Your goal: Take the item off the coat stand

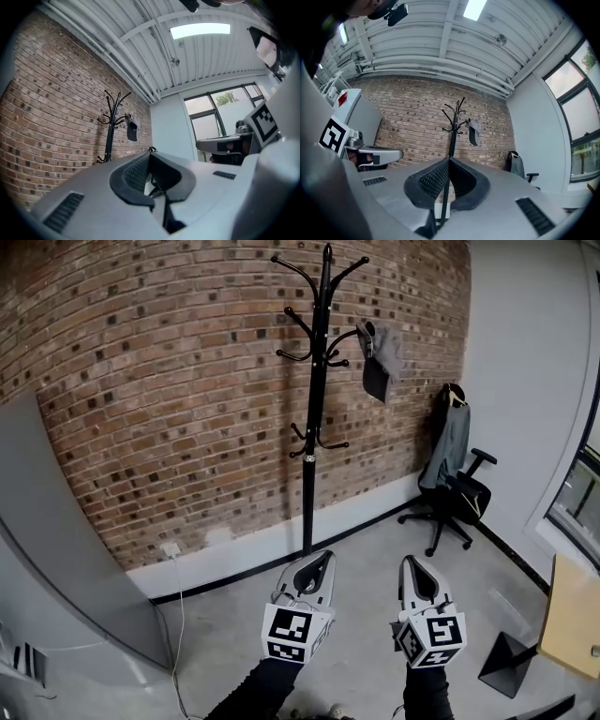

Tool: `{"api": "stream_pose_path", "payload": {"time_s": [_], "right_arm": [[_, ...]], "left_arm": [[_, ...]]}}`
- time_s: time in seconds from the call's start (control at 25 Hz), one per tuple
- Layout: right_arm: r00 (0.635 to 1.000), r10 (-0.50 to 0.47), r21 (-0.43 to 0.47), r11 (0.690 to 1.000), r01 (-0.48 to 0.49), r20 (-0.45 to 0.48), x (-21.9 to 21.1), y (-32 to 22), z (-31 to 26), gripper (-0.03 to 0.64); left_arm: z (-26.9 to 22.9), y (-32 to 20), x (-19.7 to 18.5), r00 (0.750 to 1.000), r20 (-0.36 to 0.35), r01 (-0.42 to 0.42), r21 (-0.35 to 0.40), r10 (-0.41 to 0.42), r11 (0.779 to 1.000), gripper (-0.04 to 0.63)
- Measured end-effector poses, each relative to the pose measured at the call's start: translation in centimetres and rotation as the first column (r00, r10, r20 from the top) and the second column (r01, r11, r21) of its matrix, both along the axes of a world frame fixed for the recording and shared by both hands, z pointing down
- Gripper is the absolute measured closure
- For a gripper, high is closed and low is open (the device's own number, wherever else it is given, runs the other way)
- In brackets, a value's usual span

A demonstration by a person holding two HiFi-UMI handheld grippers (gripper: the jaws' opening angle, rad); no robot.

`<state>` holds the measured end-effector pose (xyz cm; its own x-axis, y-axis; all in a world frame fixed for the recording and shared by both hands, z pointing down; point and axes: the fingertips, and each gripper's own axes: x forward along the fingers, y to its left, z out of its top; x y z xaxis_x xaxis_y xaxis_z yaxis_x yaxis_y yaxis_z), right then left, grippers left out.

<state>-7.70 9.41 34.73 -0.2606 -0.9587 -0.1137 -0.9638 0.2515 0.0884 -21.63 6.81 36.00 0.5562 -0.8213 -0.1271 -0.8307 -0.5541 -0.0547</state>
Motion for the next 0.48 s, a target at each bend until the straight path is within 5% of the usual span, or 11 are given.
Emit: {"api": "stream_pose_path", "payload": {"time_s": [0.48], "right_arm": [[0.996,-0.083,-0.006,0.997,0.083,-0.028,7.6,-5.1,0.3,0.607]], "left_arm": [[-0.3,-4.8,6.7,0.996,-0.011,0.087,0.006,-0.087,0.996,0.588]]}}
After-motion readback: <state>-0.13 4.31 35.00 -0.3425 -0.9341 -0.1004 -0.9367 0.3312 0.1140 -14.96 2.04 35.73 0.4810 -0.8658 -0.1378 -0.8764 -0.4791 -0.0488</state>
